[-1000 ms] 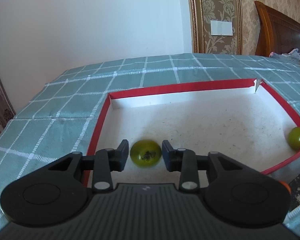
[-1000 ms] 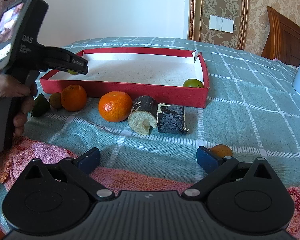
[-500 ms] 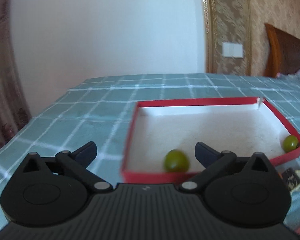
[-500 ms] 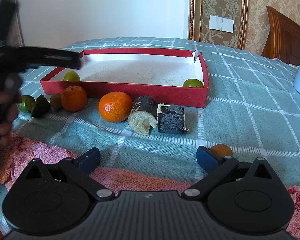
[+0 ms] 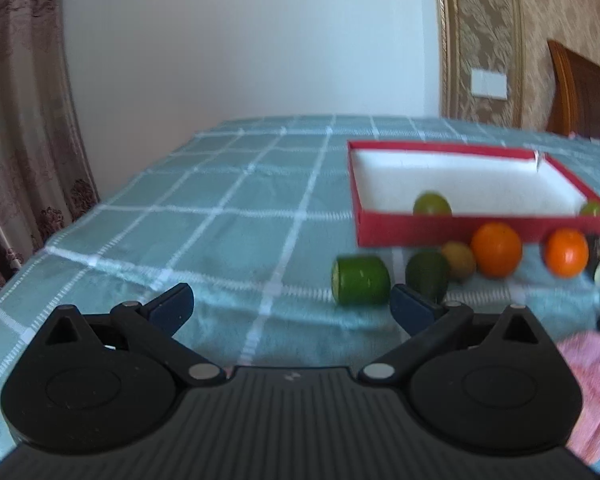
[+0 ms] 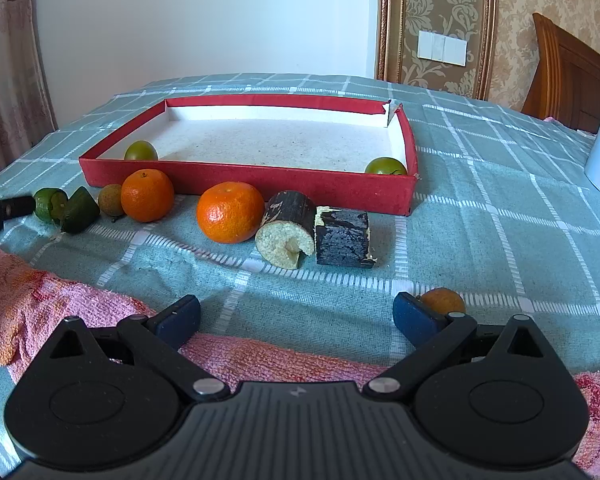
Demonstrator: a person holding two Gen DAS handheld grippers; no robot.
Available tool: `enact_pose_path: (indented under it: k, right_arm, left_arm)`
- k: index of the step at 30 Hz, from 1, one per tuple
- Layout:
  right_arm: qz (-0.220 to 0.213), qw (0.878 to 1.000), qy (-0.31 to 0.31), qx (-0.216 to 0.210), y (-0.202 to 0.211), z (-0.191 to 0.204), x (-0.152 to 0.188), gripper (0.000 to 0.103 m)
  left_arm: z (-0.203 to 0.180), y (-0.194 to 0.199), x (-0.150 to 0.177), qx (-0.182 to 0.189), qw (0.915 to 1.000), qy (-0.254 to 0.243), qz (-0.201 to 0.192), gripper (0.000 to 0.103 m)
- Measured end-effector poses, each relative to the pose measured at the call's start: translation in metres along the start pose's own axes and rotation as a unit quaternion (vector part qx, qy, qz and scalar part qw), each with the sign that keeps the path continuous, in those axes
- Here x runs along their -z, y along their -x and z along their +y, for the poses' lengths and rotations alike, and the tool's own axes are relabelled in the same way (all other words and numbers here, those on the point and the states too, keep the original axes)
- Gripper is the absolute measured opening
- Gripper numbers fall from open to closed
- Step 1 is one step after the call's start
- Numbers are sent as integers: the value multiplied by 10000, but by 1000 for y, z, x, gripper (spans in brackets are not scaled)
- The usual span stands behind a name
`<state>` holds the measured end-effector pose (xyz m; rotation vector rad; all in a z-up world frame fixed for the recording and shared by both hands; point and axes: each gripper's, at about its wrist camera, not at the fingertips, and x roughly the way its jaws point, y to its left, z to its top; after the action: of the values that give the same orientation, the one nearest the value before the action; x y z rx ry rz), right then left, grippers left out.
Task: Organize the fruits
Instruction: 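Withdraw the left tool while the right tool moves toward the brown kiwi, then close the right tool around the brown kiwi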
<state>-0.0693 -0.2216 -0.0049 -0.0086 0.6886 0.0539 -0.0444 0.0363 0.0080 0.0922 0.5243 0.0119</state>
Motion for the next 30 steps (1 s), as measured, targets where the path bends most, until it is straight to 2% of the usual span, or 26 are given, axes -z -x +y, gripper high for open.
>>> enact_pose_path:
  k: [5, 9, 15, 23, 30]
  right_arm:
    - [1, 10000, 5, -4, 0, 0, 0, 103]
    - [-57, 9999, -68, -113, 4, -3, 1, 103]
    - [-386, 9983, -374, -204, 28, -22, 11, 103]
    - [-680, 9959, -535, 261, 61, -58, 25, 103]
    - [-816, 9944, -378, 551, 62, -69, 25, 102]
  left_arm:
    - [-4, -13, 4, 83, 9992, -161, 359, 103]
    - [10, -18, 3, 336, 9974, 241, 586, 103]
    - [9, -19, 4, 304, 9975, 269, 576, 103]
    - [10, -18, 4, 318, 9975, 294, 564, 103]
    - [11, -18, 4, 329, 9974, 304, 560, 103]
